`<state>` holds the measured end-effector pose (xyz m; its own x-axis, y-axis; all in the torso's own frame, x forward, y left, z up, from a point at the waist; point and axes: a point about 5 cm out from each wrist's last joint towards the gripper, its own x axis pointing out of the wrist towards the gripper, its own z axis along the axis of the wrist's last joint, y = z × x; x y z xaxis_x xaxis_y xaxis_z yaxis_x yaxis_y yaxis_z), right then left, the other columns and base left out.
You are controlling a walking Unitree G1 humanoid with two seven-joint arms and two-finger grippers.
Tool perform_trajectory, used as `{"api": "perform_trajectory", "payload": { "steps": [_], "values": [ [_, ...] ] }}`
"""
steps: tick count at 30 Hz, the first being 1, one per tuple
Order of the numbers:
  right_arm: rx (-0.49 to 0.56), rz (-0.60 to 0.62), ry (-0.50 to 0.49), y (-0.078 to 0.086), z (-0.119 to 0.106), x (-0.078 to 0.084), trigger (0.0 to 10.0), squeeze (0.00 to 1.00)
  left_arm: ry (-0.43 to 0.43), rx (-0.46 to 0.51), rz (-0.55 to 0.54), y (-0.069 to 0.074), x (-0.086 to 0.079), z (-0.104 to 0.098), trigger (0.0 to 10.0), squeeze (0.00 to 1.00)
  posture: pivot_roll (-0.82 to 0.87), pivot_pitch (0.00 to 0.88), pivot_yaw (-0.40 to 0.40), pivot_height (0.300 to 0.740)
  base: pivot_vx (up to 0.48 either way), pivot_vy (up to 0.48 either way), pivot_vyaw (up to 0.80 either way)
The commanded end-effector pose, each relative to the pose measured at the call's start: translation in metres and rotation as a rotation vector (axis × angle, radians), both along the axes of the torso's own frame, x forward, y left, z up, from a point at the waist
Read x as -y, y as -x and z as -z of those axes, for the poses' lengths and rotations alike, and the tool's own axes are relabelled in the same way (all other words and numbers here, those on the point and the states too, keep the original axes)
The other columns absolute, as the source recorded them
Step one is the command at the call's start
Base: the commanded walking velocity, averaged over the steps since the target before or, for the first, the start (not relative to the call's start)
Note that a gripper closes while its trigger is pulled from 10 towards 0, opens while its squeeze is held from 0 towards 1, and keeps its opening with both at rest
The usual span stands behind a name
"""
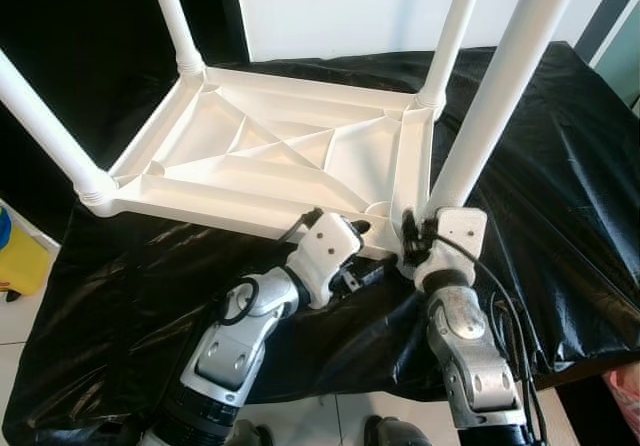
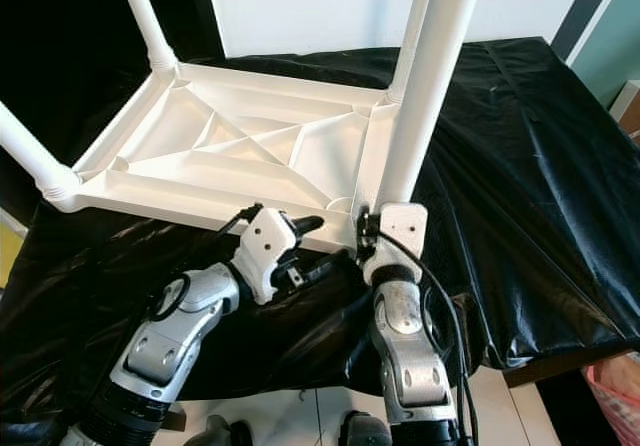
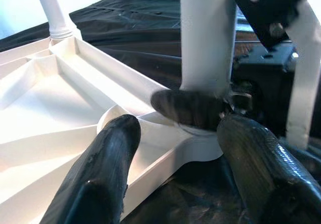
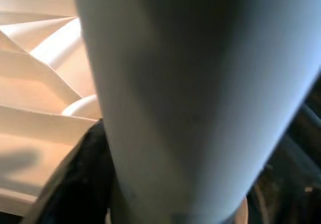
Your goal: Building children table
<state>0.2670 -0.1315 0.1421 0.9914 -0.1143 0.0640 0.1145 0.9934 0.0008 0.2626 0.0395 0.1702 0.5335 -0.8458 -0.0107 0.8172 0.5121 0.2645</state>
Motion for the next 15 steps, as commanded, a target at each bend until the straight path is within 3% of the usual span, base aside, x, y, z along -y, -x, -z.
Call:
{"api": "perform_trajectory", "payload": {
  "steps": [1, 5, 6, 14, 15],
  "values": [
    [-0.028, 0.018, 0.002, 0.002, 0.005, 0.004, 10.0, 1.00, 0.015, 0.004, -0.104, -0.004, -0.005, 0.003, 10.0, 0.00, -0.12, 0.149, 0.035, 0.740, 0.000, 0.000, 0.00],
    [-0.011, 0.009, 0.013, 0.002, 0.003, 0.005, 10.0, 1.00, 0.017, 0.002, -0.106, -0.004, -0.005, 0.003, 10.0, 0.00, -0.12, 0.149, 0.035, 0.740, 0.000, 0.000, 0.00],
    [0.037, -0.032, 0.040, 0.001, -0.004, 0.017, 10.0, 1.00, 0.018, 0.001, -0.101, -0.003, -0.006, 0.003, 10.0, 0.00, -0.12, 0.144, 0.027, 0.740, 0.000, 0.000, 0.00],
    [0.097, -0.151, 0.052, -0.001, -0.013, 0.042, 10.0, 0.95, 0.000, -0.003, -0.069, -0.001, -0.004, 0.005, 10.0, 0.00, -0.12, 0.131, 0.016, 0.740, 0.000, 0.000, 0.00],
    [0.113, -0.210, 0.060, -0.001, -0.016, 0.047, 10.0, 0.00, 0.001, -0.009, -0.045, 0.001, -0.004, 0.007, 10.0, 0.00, -0.12, 0.130, 0.016, 0.740, 0.000, 0.000, 0.00]
  ]
}}
